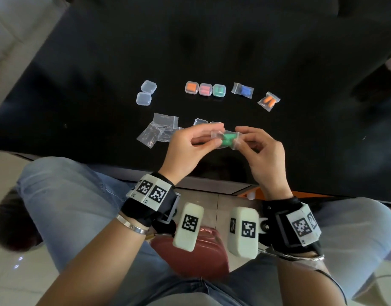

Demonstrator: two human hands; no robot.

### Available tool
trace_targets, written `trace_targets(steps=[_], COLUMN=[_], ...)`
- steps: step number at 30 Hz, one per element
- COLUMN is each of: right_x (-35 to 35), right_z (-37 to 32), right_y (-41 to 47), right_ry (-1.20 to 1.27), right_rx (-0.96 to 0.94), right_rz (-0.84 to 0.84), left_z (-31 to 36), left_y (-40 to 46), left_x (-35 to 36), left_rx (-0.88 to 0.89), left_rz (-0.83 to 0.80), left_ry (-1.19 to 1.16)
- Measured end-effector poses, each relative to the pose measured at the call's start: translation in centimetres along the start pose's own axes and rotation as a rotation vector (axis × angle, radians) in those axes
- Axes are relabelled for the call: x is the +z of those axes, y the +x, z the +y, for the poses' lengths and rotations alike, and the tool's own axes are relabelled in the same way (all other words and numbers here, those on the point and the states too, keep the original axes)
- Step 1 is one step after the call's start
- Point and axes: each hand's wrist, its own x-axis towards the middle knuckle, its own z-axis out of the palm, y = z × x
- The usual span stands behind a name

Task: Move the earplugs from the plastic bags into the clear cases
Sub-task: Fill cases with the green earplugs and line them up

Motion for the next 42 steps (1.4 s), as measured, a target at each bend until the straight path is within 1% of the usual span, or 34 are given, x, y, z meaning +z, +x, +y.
trace_targets(steps=[2, 5, 8, 12, 15, 17, 20, 24, 26, 28, 30, 32, 34, 36, 39, 42], right_x=[0.3, 1.1, 1.8, 2.2, 1.8, 1.1, 0.7, 1.1, 1.7, 2.5, 3.4, 4.1, 4.7, 4.8, 4.9, 5.1], right_z=[0.1, 0.3, 0.1, -0.3, 0.3, 0.8, 1.2, 1.3, 1.3, 1.3, 1.2, 1.2, 1.2, 1.3, 1.6, 1.8], right_y=[-0.1, 0.1, 0.4, 1.1, 1.7, 2.0, 2.8, 4.4, 5.2, 6.0, 6.5, 6.8, 7.0, 7.0, 6.9, 6.9], right_ry=[-0.011, -0.062, -0.132, -0.191, -0.197, -0.203, -0.259, -0.310, -0.319, -0.333, -0.345, -0.367, -0.409, -0.450, -0.517, -0.576], right_rx=[-0.003, 0.006, -0.013, -0.033, 0.045, 0.074, 0.043, 0.017, 0.043, 0.079, 0.124, 0.168, 0.193, 0.204, 0.203, 0.189], right_rz=[0.035, 0.060, 0.046, 0.015, 0.061, 0.080, 0.047, 0.044, 0.033, 0.017, 0.003, -0.002, -0.001, 0.001, 0.013, 0.015], left_z=[-0.2, -0.6, -1.2, -1.4, -1.6, -1.9, -2.5, -3.1, -3.4, -3.4, -3.1, -2.8, -2.8, -3.1, -3.8, -4.1], left_y=[-0.1, -0.1, -0.1, -0.3, -0.1, 0.4, 1.2, 2.4, 2.8, 3.2, 3.6, 4.5, 5.4, 6.3, 7.0, 7.3], left_x=[-0.3, -0.5, -0.8, -1.0, -2.2, -3.8, -5.4, -6.3, -6.3, -6.1, -5.7, -5.2, -4.3, -3.5, -2.9, -2.9], left_rx=[-0.008, -0.001, 0.027, 0.062, 0.066, 0.036, -0.025, -0.053, -0.025, 0.011, 0.100, 0.177, 0.166, 0.117, 0.069, 0.056], left_rz=[0.026, 0.057, 0.124, 0.195, 0.369, 0.422, 0.358, 0.340, 0.322, 0.321, 0.308, 0.177, 0.006, -0.109, -0.200, -0.208], left_ry=[-0.008, 0.041, 0.095, 0.088, 0.040, 0.049, 0.211, 0.361, 0.505, 0.712, 0.827, 0.862, 0.907, 0.971, 1.049, 1.054])
